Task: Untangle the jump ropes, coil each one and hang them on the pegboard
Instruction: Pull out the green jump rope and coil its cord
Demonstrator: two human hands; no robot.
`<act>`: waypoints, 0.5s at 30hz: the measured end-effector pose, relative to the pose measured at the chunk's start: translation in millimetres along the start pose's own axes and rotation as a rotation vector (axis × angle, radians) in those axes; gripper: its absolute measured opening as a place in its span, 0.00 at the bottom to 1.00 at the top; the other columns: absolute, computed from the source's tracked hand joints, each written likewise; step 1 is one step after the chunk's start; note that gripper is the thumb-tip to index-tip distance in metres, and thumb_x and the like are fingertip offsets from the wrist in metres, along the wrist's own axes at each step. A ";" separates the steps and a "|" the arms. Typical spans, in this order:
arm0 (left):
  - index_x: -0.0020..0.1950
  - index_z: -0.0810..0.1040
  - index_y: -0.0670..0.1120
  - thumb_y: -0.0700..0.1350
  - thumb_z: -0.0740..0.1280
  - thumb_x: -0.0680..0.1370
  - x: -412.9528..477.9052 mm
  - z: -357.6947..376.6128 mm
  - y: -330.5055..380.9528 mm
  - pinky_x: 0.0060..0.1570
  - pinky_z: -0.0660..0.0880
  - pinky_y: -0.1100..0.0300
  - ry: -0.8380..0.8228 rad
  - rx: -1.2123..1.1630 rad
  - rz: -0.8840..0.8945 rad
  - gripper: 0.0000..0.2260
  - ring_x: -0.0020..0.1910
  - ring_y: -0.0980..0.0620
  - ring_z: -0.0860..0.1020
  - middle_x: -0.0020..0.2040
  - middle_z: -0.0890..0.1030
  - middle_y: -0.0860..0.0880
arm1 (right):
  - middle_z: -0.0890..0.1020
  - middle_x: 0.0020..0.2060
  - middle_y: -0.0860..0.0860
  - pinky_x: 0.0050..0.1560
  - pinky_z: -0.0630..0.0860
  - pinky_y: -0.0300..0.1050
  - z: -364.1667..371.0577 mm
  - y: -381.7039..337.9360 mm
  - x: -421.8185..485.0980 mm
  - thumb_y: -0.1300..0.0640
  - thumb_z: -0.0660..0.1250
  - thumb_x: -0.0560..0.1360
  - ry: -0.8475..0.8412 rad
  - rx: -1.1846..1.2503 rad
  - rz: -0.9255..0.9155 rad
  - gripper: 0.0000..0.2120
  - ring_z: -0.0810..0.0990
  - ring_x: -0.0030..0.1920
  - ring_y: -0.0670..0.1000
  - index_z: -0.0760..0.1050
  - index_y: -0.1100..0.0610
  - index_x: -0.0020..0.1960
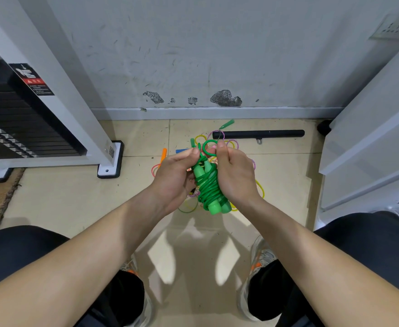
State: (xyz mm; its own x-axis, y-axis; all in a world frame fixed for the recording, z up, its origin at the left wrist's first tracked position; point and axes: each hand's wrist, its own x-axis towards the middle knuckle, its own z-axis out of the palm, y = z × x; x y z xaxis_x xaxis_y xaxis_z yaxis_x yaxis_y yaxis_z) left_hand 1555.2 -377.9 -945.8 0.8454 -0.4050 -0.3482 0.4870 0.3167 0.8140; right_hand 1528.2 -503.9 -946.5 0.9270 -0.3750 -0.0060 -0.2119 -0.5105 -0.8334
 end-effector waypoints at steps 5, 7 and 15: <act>0.62 0.80 0.44 0.45 0.60 0.83 -1.4 0.5 6.3 0.41 0.77 0.59 -0.027 0.008 -0.024 0.12 0.37 0.54 0.80 0.51 0.83 0.48 | 0.81 0.36 0.42 0.47 0.71 0.44 -5.3 0.3 4.9 0.51 0.55 0.84 -0.002 0.159 0.102 0.20 0.79 0.44 0.48 0.79 0.43 0.39; 0.64 0.79 0.45 0.46 0.60 0.83 -1.9 -2.0 9.6 0.46 0.78 0.53 -0.064 0.032 -0.052 0.13 0.42 0.50 0.81 0.53 0.83 0.48 | 0.82 0.34 0.40 0.44 0.72 0.43 -8.0 0.5 7.2 0.51 0.56 0.83 -0.011 0.200 0.130 0.21 0.79 0.43 0.48 0.80 0.42 0.35; 0.65 0.80 0.46 0.55 0.57 0.83 -1.0 -14.5 26.5 0.57 0.75 0.37 -0.226 0.113 -0.163 0.20 0.56 0.35 0.75 0.61 0.79 0.43 | 0.87 0.41 0.53 0.46 0.81 0.57 -17.4 -4.8 11.3 0.44 0.60 0.72 -0.104 0.267 0.200 0.16 0.78 0.32 0.51 0.82 0.43 0.32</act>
State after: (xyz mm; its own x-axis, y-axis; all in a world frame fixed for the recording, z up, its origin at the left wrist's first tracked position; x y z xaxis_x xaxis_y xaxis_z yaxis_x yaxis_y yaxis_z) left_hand 1570.4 -356.6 -930.6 0.6818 -0.6274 -0.3763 0.5740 0.1398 0.8069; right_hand 1534.3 -519.1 -933.0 0.9048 -0.3595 -0.2281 -0.3163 -0.2091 -0.9253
